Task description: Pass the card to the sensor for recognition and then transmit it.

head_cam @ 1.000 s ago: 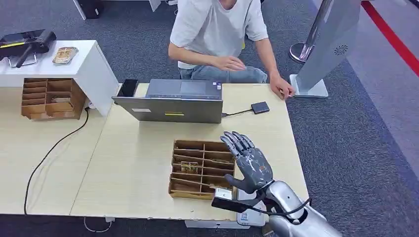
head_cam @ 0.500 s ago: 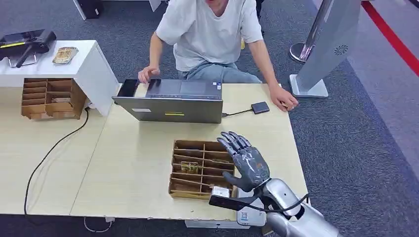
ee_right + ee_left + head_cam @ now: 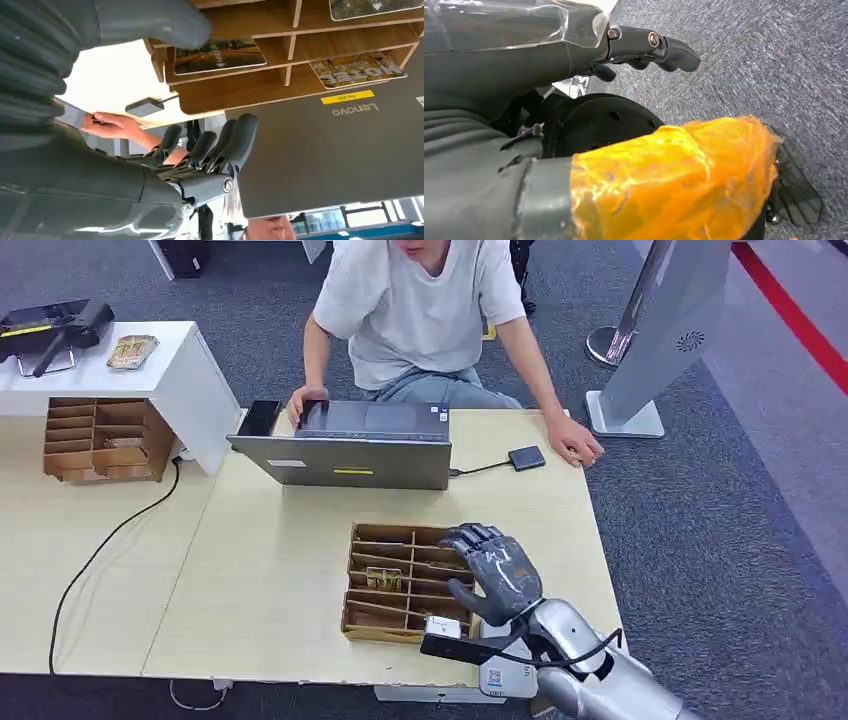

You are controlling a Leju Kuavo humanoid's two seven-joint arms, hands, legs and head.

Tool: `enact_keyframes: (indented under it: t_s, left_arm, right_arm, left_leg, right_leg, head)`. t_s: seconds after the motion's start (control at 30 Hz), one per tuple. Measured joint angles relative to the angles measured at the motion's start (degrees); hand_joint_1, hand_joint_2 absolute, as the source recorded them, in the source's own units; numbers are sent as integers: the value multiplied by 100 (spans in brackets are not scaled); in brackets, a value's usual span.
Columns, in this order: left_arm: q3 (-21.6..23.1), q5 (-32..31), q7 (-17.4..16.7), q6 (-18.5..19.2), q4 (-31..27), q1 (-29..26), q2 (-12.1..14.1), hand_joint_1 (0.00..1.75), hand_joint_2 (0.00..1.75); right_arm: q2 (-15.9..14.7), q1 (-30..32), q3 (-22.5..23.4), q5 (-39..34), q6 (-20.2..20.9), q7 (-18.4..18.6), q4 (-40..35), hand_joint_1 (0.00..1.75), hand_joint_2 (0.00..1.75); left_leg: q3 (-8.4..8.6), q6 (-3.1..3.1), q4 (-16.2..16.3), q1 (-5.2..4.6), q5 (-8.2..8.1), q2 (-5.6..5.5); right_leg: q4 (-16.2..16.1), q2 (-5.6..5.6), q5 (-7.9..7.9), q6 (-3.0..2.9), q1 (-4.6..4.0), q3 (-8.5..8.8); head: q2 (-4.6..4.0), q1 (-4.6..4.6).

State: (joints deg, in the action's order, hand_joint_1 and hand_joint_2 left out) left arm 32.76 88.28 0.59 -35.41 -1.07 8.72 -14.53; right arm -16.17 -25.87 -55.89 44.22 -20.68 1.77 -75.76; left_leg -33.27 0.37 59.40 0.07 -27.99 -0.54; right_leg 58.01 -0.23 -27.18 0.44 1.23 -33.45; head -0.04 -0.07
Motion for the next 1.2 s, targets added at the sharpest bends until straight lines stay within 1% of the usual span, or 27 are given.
enact_keyframes:
  t_s: [0.03,0.07,0.13,0.2,0.3,0.4,0.5,0.57,0.67,0.73,1.2]
  left_arm:
    - [0,0,0,0,0,0,0,0,0]
    - [0,0,0,0,0,0,0,0,0]
    - [0,0,-2,0,0,0,0,0,0]
    - [0,0,-2,0,0,-1,0,0,0]
    - [0,0,-2,0,0,-1,0,0,0]
    - [0,0,-2,0,0,-1,0,0,0]
    - [0,0,-4,0,0,-1,0,0,0]
    - [0,0,-4,0,0,0,0,0,0]
    - [0,0,-4,0,2,0,0,0,0]
    - [0,0,-4,0,0,-1,0,0,0]
    - [0,0,-4,0,2,-1,0,0,0]
  right_arm:
    - [2,-8,-9,0,4,2,4,59,175]
    - [4,-13,-13,-7,7,7,7,54,175]
    - [11,-19,-22,-15,20,9,13,51,175]
    - [15,-32,-39,-33,22,11,24,52,175]
    - [20,-52,-59,-35,28,20,37,49,175]
    - [28,-73,-94,-42,41,26,55,52,175]
    - [31,-90,-105,-50,48,26,61,51,175]
    - [31,-103,-118,-55,61,28,72,45,175]
    - [31,-111,-129,-83,76,46,96,45,175]
    - [31,-110,-129,-101,81,46,114,42,175]
    - [31,-116,-133,-120,122,61,210,44,175]
  left_leg:
    - [0,0,0,0,0,0]
    - [0,0,0,0,0,0]
    - [0,0,0,0,0,0]
    - [-1,0,0,0,0,0]
    - [0,0,0,0,0,0]
    - [-1,0,0,0,0,0]
    - [0,0,0,0,0,0]
    - [0,0,0,0,0,0]
    - [0,0,0,0,0,0]
    - [0,0,0,0,0,0]
    - [0,0,0,0,0,0]
  right_leg:
    - [0,0,0,0,0,0]
    - [0,0,0,0,0,0]
    - [0,0,0,0,0,0]
    - [0,0,0,0,0,0]
    - [0,0,0,0,0,0]
    - [0,0,0,0,0,0]
    - [0,0,0,0,0,0]
    - [0,0,0,0,0,0]
    - [0,0,0,0,0,0]
    - [0,0,0,0,0,0]
    - [0,0,0,0,0,0]
  head:
    - [0,0]
    - [0,0]
    - [0,0]
    - [0,0]
    - [0,0]
    - [0,0]
    - [0,0]
    - [0,0]
    - [0,0]
    - [0,0]
    - [0,0]
